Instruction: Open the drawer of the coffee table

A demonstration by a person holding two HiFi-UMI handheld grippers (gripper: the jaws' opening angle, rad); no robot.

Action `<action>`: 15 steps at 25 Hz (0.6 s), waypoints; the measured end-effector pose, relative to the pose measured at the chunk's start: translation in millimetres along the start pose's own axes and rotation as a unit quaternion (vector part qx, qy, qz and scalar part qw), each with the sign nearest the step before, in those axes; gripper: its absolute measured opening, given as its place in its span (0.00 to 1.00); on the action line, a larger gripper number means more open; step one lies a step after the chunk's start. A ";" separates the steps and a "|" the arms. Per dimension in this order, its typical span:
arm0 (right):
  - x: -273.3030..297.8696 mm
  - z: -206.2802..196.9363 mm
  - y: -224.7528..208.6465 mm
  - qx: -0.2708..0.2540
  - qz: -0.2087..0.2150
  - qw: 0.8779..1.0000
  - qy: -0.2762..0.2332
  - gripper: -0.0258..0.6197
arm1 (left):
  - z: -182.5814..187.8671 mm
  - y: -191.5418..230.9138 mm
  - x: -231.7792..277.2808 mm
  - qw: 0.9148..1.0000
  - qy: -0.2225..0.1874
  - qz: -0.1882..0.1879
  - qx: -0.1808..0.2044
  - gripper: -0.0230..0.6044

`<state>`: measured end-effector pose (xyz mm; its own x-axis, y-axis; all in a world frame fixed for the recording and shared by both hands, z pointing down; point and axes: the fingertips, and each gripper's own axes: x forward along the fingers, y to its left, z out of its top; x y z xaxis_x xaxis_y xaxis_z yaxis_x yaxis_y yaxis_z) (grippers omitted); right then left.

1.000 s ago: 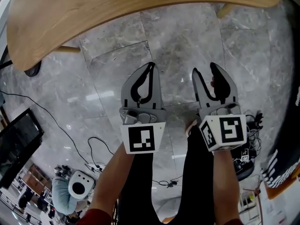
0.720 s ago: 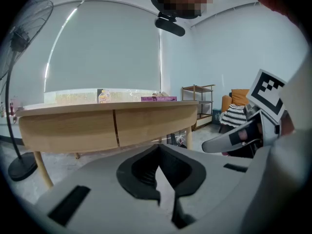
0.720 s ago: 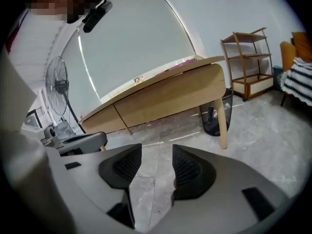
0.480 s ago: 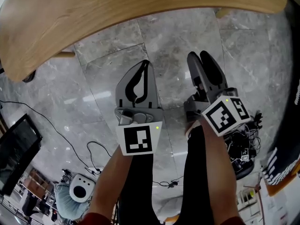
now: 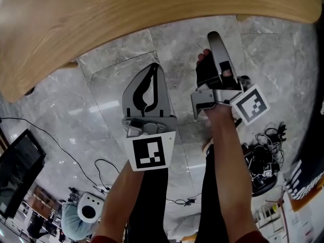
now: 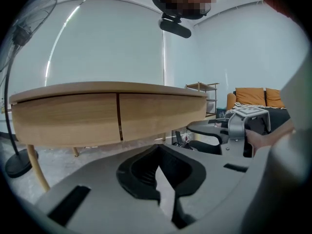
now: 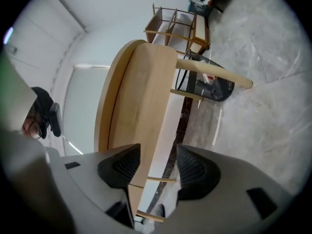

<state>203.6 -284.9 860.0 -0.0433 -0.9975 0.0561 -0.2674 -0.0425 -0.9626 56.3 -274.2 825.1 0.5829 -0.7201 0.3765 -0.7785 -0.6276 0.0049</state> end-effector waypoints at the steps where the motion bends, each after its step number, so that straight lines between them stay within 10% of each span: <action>1: 5.0 1.4 -0.4 0.019 0.013 1.000 -0.009 0.37 | -1.4 1.2 2.1 1.000 -0.002 0.006 -0.003 0.05; 15: 52.3 8.1 2.3 0.134 0.151 0.977 -0.074 0.41 | -37.7 14.9 7.0 0.999 0.026 0.020 -0.018 0.05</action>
<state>208.6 -337.6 858.5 0.0634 -0.9630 -0.2618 -0.0015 0.2623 -0.9650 40.0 -277.5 862.7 0.5389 -0.7280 0.4239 -0.8094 -0.5869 0.0210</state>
